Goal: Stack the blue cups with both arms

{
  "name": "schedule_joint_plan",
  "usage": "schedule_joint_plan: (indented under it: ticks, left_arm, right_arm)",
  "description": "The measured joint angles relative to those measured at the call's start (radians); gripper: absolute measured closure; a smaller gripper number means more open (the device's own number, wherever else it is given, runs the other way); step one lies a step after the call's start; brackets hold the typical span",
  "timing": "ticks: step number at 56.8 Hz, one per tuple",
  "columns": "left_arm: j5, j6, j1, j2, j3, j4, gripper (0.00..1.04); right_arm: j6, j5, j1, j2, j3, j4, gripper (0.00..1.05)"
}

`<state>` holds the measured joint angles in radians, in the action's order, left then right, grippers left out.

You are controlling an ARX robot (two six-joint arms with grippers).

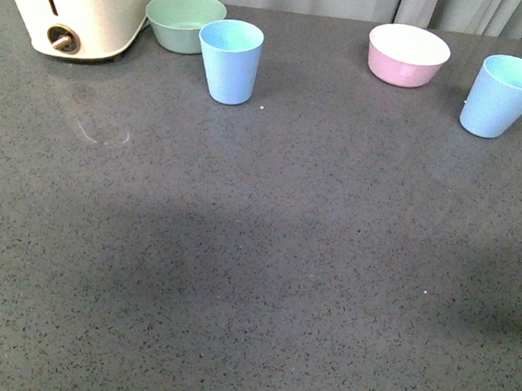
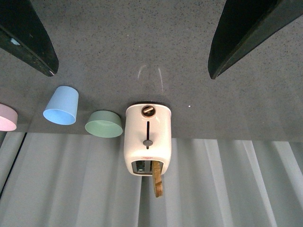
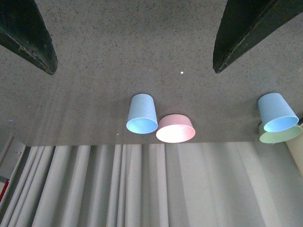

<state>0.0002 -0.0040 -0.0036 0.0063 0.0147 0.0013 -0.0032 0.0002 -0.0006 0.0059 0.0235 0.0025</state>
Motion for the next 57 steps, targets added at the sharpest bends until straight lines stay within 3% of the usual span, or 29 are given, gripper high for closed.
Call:
schedule_joint_plan:
  ticks: [40, 41, 44, 46, 50, 57]
  left_arm:
    - [0.007, -0.009, 0.002, 0.011, 0.006, -0.017, 0.09]
    - [0.013, -0.012, 0.003, 0.027, 0.015, -0.045, 0.09]
    - [0.054, -0.077, -0.003, 0.230, 0.157, -0.338, 0.09]
    - [0.057, -0.090, -0.009, 0.322, 0.204, -0.399, 0.09]
    - [0.060, -0.110, -0.023, 0.480, 0.269, -0.392, 0.09]
    - [0.067, -0.130, -0.055, 0.861, 0.480, -0.205, 0.09]
  right_arm:
    - [0.000, 0.000, 0.000, 0.000, 0.000, 0.000, 0.09]
    - [0.000, 0.000, 0.000, 0.000, 0.000, 0.000, 0.09]
    - [0.000, 0.000, 0.000, 0.000, 0.000, 0.000, 0.09]
    - [0.000, 0.000, 0.000, -0.001, 0.000, 0.000, 0.09]
    - [0.000, 0.000, 0.000, -0.001, 0.000, 0.000, 0.09]
    - [0.000, 0.000, 0.000, -0.001, 0.000, 0.000, 0.09]
